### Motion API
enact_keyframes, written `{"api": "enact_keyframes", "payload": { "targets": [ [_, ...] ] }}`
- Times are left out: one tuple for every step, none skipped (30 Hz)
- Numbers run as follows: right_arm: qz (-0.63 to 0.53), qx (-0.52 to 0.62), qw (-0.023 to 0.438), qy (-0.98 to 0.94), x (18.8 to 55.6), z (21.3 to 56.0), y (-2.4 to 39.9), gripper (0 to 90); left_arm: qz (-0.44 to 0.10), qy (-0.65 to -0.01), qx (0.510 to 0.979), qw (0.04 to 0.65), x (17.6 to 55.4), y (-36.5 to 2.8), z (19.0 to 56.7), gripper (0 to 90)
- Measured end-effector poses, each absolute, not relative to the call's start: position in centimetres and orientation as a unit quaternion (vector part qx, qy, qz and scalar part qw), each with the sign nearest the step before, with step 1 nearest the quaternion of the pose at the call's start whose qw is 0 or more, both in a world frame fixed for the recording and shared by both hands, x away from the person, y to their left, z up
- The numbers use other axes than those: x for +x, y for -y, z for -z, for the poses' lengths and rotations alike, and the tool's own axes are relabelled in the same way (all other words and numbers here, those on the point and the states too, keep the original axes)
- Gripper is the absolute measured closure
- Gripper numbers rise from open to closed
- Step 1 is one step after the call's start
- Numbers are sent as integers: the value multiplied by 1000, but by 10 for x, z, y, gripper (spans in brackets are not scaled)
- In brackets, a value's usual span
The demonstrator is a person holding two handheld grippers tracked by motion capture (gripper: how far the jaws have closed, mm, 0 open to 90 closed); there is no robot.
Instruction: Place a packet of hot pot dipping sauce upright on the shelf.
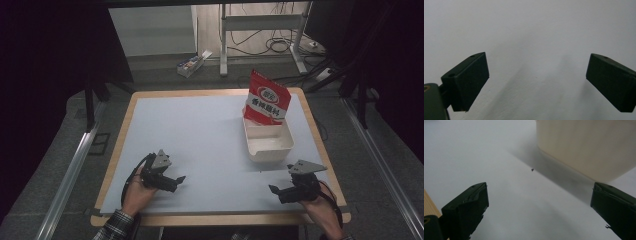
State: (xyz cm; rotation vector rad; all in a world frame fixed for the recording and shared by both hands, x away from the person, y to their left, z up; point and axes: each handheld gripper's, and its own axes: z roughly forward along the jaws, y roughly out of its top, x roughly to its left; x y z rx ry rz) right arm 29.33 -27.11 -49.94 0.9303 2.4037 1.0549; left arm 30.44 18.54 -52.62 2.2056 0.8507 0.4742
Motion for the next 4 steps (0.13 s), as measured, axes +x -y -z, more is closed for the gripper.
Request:
{"api": "enact_keyframes", "payload": {
  "targets": [
    [-371,328,175,-851,294,500,271,15,-184,-330,854,357,304,-185,526,44],
    [-370,325,174,-853,294,500,270,14,-184,-330,854,358,305,-185,526,44],
    [-372,324,173,-852,293,500,269,14,-185,-330,854,358,305,-186,526,44],
    [-374,322,174,-852,293,500,269,15,-184,-330,854,358,305,-186,526,44]
  ]
}}
